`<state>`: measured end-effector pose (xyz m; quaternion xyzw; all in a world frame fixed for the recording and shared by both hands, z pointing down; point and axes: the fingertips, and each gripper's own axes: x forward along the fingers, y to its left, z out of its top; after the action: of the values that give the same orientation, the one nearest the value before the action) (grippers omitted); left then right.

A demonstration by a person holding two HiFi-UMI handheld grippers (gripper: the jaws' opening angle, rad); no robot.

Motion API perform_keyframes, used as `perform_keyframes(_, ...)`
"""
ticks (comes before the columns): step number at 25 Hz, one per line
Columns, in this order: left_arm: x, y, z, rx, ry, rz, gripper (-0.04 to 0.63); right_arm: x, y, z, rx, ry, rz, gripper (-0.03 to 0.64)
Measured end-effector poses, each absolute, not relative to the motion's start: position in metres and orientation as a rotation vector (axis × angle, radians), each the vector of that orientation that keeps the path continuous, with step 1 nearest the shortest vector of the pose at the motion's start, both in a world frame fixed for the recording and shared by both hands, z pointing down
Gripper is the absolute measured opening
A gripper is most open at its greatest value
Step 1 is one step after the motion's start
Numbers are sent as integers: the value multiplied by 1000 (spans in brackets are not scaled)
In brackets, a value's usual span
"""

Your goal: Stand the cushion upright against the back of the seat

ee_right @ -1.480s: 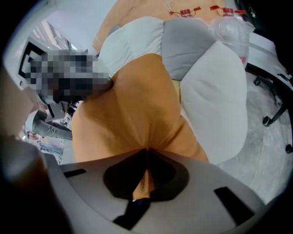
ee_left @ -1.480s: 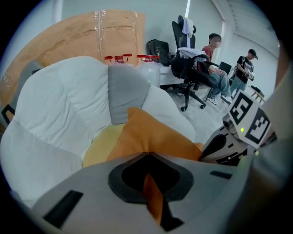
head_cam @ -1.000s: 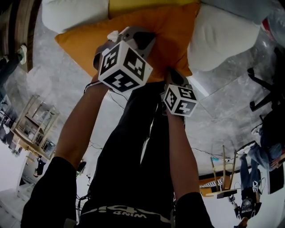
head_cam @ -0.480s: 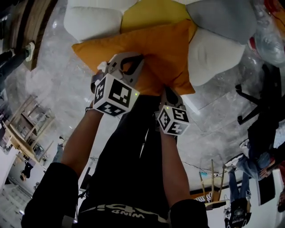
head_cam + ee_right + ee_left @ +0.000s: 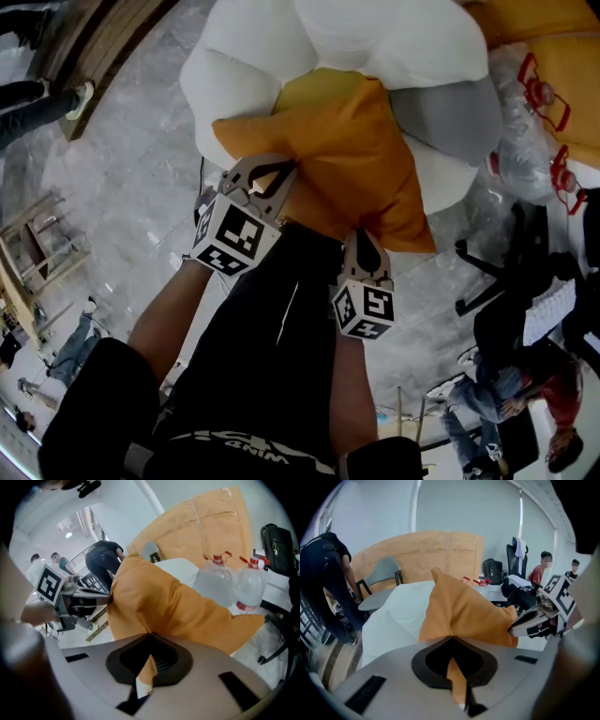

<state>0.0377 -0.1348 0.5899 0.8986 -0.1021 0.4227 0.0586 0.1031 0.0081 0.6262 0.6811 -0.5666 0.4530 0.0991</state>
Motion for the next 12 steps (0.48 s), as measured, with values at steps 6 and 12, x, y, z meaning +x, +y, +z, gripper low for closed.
perform_keyframes(6, 55, -173, 553, 2716, -421, 1090, 9, 155, -47, 560, 2002, -1791, 1005, 26)
perform_keyframes(12, 73, -209, 509, 2727, -514, 905, 9, 198, -108, 499, 2027, -1876, 737, 26)
